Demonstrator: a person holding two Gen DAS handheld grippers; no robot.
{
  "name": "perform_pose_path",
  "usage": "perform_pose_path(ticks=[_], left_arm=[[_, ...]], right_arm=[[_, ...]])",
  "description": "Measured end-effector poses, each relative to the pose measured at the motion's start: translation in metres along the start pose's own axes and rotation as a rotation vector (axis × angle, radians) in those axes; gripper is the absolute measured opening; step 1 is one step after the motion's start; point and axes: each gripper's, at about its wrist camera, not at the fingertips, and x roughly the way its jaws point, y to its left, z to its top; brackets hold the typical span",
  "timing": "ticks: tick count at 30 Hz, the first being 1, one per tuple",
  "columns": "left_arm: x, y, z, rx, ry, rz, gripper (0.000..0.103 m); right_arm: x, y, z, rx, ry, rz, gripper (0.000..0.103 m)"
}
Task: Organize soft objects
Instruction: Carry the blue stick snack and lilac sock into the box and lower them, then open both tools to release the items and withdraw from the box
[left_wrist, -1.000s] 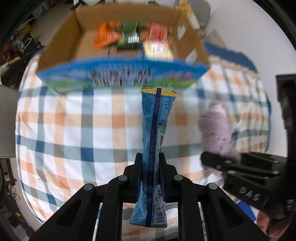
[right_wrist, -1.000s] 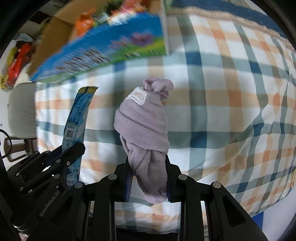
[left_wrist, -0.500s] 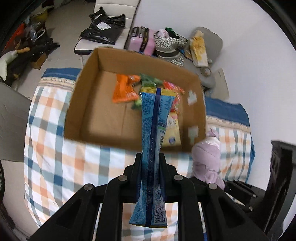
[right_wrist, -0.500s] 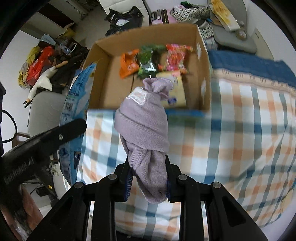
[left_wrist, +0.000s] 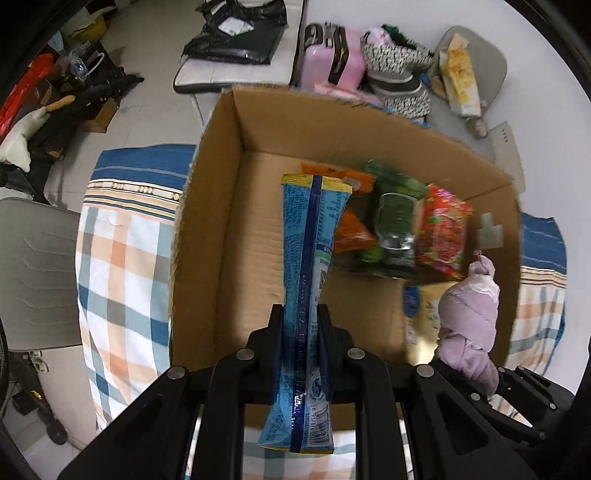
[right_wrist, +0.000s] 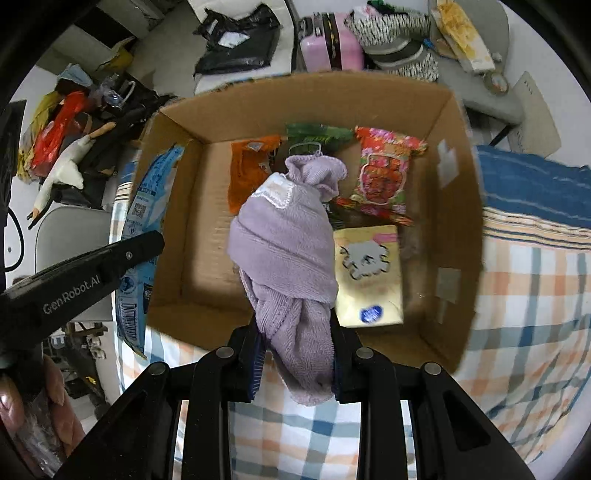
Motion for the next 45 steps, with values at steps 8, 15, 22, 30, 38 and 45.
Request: perform_pose_path(ticks=[8,15,22,30,38,45], left_arm=[[0.031,0.006,0.013,0.032,0.049,0.003,0.014],[0.042,0.006,0.016,0.040,0.087,0.024,0.021],[0.031,0.007,0.011,0.042,0.054,0.035,0.028],[0.005,0.007,-0.011,0.052,-0.031,0.041,0.041],[-0.030,-0.006,-0.043,0.083,-0.163,0.099,0.093],[-0.065,-0.015,-0.068,0.095,-0.268,0.115,0.097]], right_arm=[[0.058,0.002,0.018,0.035,0.091,0.043,0.030],[0.083,0.007,0.027,0.034,0.131,0.047,0.040],[0.085,0.012,0.031,0.026,0.127,0.003,0.065],[0.057,0.007,0.019,0.019,0.060,-0.109,0.067],[0.027,-0.010,0.003,0.027,-0.019,-0.161,0.100],[-0.012,-0.021,-0.024,0.045,-0.079,-0.168,0.103]])
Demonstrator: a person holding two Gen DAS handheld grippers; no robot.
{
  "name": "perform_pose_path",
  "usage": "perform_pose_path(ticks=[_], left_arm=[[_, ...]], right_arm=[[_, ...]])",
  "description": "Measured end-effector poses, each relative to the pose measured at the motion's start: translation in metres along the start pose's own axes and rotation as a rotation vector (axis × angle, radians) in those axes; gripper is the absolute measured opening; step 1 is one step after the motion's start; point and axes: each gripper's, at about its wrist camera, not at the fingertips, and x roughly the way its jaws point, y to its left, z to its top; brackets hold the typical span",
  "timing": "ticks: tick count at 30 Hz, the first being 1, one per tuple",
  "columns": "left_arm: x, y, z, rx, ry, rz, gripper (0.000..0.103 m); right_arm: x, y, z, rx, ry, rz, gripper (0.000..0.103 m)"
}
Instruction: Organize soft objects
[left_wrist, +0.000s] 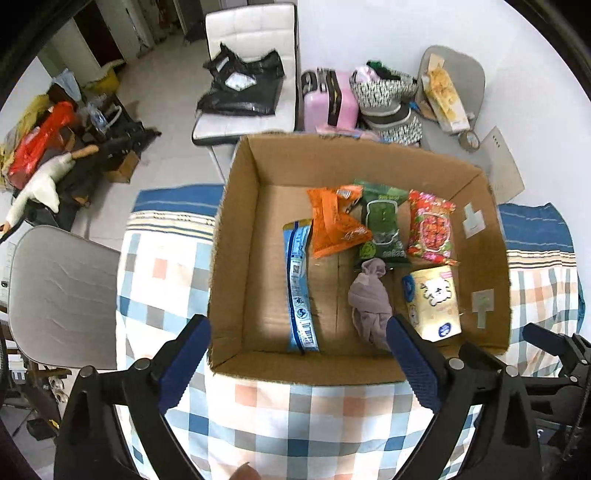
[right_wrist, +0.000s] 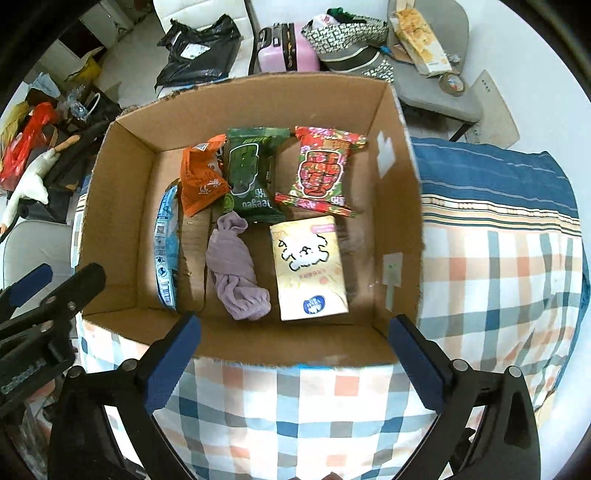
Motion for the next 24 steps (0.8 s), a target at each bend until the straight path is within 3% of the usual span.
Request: perform_pose_path(ticks=[8,24], left_arm=[[-0.062,-0.003,-0.024,-0.024,-0.110,-0.017,0.097],[-0.200,-0.010,-0.110,-0.036,-0.316,0.010,0.097]], right_arm=[[-0.041,-0.009,-0.028,0.009,-0.069,0.006,0.103],[-0.191,-0.021,-0.137,-0.014,-0.360,0.017,0.103]])
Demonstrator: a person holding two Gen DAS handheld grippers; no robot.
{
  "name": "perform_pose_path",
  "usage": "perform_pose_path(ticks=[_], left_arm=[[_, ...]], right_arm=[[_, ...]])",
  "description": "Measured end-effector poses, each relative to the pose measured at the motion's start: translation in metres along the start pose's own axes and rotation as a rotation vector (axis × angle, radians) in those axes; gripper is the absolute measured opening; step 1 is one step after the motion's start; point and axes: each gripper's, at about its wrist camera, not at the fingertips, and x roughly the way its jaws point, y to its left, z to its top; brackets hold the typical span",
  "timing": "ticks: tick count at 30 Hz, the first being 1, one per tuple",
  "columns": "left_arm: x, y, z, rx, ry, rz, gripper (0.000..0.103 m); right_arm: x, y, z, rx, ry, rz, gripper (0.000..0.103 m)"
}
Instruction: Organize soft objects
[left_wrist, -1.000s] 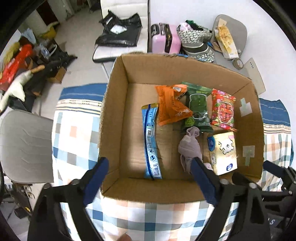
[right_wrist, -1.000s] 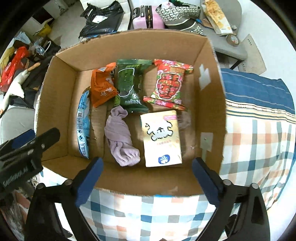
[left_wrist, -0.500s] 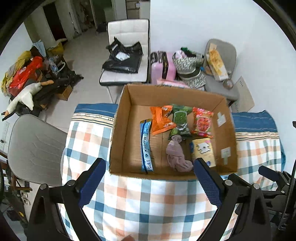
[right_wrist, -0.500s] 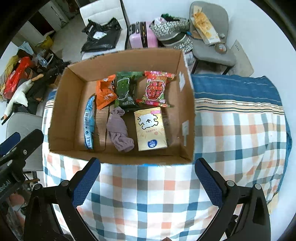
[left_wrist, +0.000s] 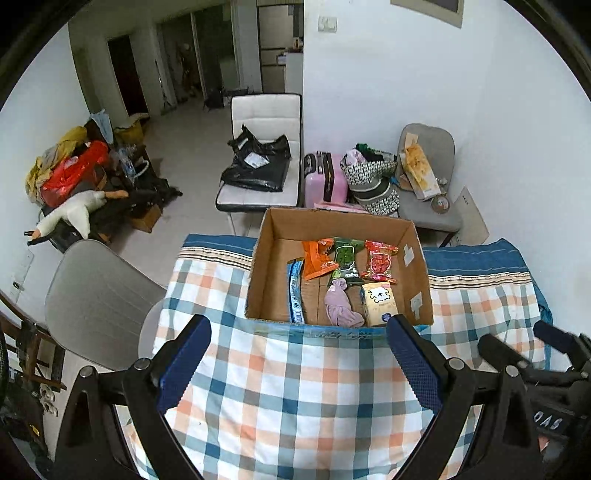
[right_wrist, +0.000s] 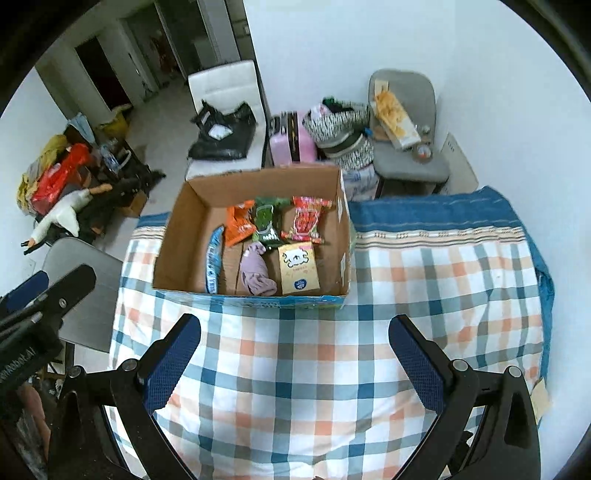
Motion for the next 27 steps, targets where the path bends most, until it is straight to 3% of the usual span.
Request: perform_pose_path(ticks=[15,27], left_arm=[[-0.075,0.003,-0.022,0.007,-0.078,-0.006,0.097],[-0.104,0.003,-0.024,0.005,-0.119,-0.012,0.097]], right_arm=[[-0.104,0.005,-0.029,-0.035,-0.137,0.017,0.103],[-0.142,-0.001,-0.041,-0.027,-0.192,0.022,0.103]])
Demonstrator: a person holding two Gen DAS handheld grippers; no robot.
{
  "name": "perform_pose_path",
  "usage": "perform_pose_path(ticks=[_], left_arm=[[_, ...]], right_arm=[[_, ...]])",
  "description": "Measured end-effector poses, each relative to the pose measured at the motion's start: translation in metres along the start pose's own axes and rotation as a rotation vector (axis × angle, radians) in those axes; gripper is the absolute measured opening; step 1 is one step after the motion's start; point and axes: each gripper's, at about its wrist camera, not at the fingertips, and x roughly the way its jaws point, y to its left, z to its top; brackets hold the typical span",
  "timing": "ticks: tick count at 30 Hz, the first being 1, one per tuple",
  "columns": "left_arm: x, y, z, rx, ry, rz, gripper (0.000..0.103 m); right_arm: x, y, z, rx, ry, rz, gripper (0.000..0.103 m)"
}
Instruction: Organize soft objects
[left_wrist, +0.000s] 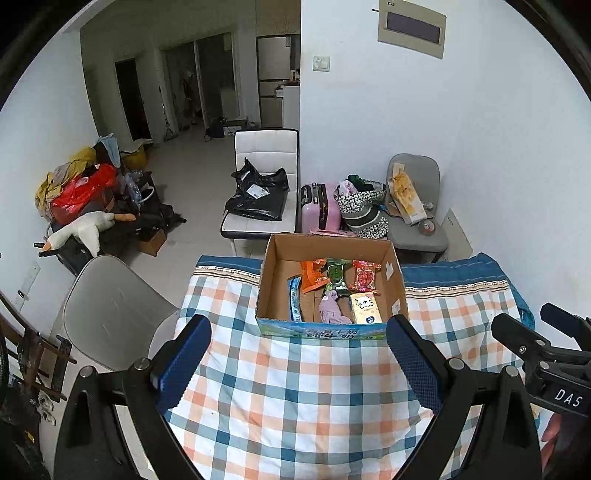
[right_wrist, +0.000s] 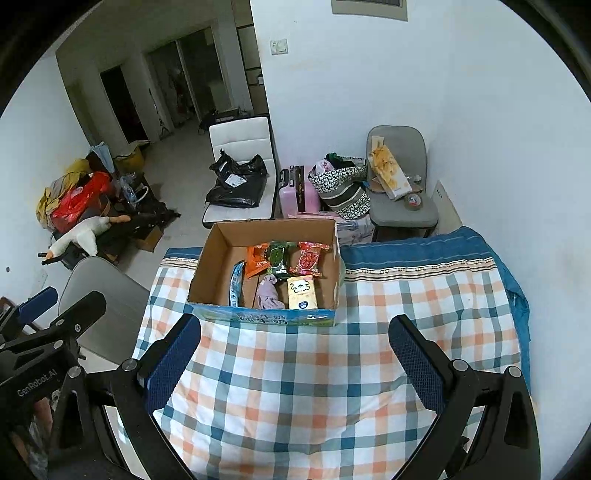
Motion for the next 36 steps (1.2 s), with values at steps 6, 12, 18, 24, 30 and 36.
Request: perform_pose_path(ticks=[6,12,18,24,30,36], left_arm=[[-0.001,0.000,0.000,0.001,-0.002,0.001,0.097],[-0.003,0.000,-0.001,0.000,-0.003,0.003,0.097],[-0.005,0.000,-0.001,0.000,-0.006,0.003,0.097],[-0.008,0.000,-0.001,-0.002,-0.009,0.007,0.097],[-0.009,0.000,0.000,-0.001,-0.010,0.014,0.097],[-0.012,0.001,0.001,-0.001,-0.012,0.019,0.097]], right_arm=[[-0.004,-0.003,-0.002,0.000,-0.003,-0.003,0.103],[-0.009,-0.008,-0.005,-0.004,0.002,-0.004,0.103],[-0.010,-0.010,-0.004,-0.008,-0.006,-0.014,0.103],[-0.009,-0.010,0.001,-0.010,-0.014,-0.018,0.103],[-0.008,-0.010,0.002,-0.013,-0.020,-0.027,0.103],[-0.007,-0.010,0.003,-0.017,-0.022,-0.032,0.103]])
